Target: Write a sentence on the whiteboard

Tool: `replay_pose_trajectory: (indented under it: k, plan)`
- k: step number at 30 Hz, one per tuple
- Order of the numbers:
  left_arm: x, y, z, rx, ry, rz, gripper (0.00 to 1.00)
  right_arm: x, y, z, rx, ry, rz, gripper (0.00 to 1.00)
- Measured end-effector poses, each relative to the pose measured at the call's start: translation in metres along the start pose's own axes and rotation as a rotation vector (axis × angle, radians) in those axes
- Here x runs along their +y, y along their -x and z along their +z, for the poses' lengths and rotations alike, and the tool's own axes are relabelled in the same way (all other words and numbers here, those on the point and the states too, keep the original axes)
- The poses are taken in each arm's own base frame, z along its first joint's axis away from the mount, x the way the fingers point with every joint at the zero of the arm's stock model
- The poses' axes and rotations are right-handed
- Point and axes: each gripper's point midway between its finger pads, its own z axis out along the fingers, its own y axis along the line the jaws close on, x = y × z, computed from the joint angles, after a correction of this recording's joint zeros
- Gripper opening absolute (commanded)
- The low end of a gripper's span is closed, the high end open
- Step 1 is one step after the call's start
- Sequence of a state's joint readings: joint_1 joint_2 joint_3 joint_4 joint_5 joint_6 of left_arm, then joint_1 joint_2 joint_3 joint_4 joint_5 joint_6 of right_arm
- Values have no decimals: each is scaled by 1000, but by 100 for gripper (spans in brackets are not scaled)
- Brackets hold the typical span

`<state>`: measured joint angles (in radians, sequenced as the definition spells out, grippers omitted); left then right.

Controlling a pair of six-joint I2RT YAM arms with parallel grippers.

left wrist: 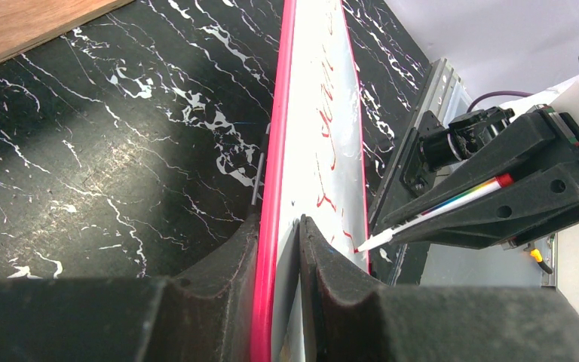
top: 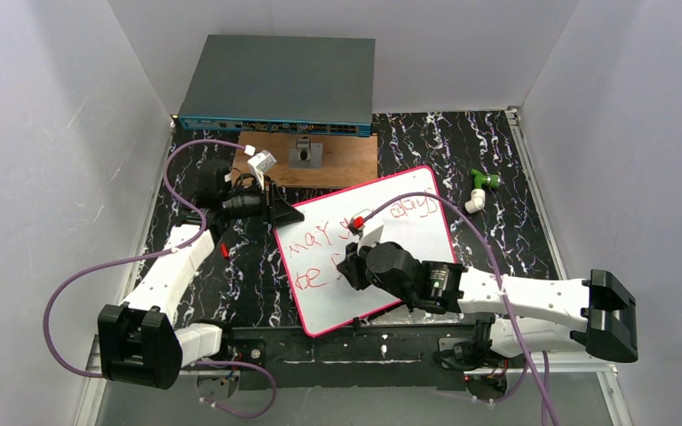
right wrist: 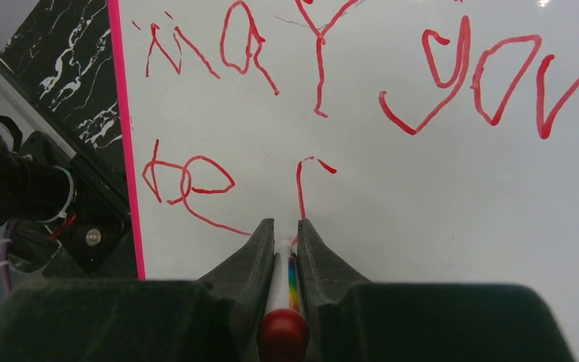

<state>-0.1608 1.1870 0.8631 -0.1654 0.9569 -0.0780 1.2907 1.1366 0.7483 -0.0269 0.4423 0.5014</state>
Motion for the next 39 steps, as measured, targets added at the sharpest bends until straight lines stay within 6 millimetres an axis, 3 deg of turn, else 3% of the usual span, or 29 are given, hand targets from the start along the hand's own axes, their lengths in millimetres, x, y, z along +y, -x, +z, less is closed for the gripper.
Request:
replay_pose_trajectory:
  k: [13,19,22,30,39]
  plan:
    - [0,0,0,-1,0,2,0,7,12,-3,-5,20,-32,1]
    - [-1,0,0,-1,0,3,0,13,49,-29,-97,54,10,1]
    - [-1,0,0,-2,0,3,0,16,65,-32,-134,60,26,1]
    - [-1,1,0,-2,0,3,0,9,43,-5,-64,13,8,1]
    - [-1,1,0,-2,0,4,0,15,39,7,-62,26,28,1]
